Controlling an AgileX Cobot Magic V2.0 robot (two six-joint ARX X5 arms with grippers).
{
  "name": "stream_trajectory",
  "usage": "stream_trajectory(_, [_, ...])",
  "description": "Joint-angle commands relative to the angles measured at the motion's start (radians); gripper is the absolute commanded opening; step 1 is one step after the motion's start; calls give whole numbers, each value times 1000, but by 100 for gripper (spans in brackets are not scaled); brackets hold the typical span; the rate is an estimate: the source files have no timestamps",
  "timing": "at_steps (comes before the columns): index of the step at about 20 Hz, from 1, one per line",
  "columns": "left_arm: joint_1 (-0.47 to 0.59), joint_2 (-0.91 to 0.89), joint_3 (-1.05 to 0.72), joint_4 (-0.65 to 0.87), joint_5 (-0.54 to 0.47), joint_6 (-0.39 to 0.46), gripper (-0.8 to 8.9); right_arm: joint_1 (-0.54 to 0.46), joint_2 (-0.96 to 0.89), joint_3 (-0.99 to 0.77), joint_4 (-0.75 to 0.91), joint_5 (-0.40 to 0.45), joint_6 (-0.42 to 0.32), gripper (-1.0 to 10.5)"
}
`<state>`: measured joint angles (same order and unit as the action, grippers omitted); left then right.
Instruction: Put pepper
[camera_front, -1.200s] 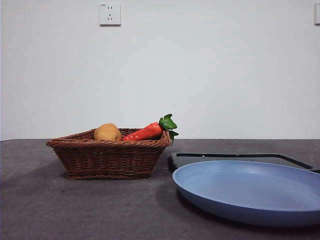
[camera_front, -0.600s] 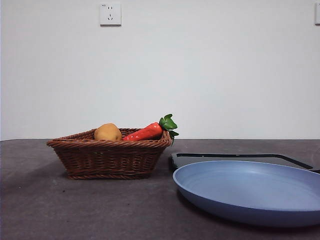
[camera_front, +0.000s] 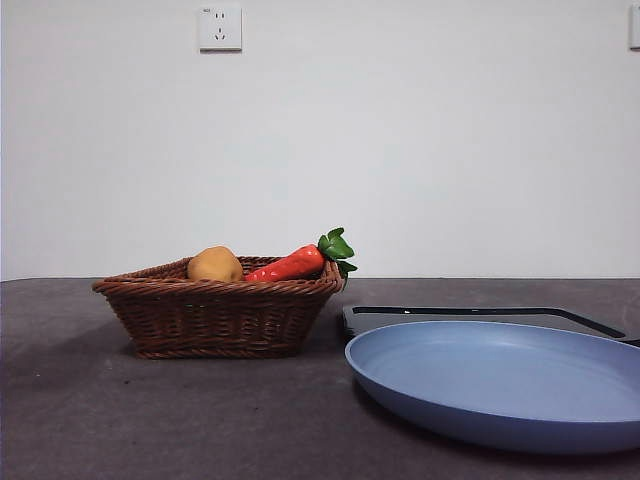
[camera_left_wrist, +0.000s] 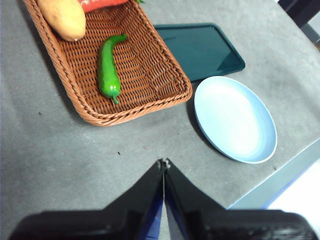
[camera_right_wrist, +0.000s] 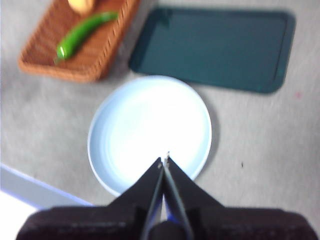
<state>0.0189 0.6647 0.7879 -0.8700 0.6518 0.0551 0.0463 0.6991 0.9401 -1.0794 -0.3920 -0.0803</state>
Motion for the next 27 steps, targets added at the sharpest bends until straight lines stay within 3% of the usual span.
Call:
stream_trajectory(1, [-1, 1, 19, 5, 9, 23, 14, 3, 23, 15, 3, 1, -25, 15])
stream_trajectory(3, [-1, 0, 19, 5, 4, 21, 130, 3, 42, 15, 2, 1, -24, 57])
stream_trajectory(5, [-1, 0, 19, 5, 4, 19, 305, 3, 63, 15, 2, 0, -11, 207])
stream_trajectory(6, [-1, 0, 19, 5, 4, 16, 328, 3, 72, 15, 1, 1, -4, 282])
stream_trajectory(13, [-1, 0, 19, 16, 8, 16, 326, 3, 188, 15, 25, 0, 4, 310])
stream_trajectory(27, [-1, 0, 19, 29, 10, 16, 326, 62, 782, 15, 307, 13, 11, 293])
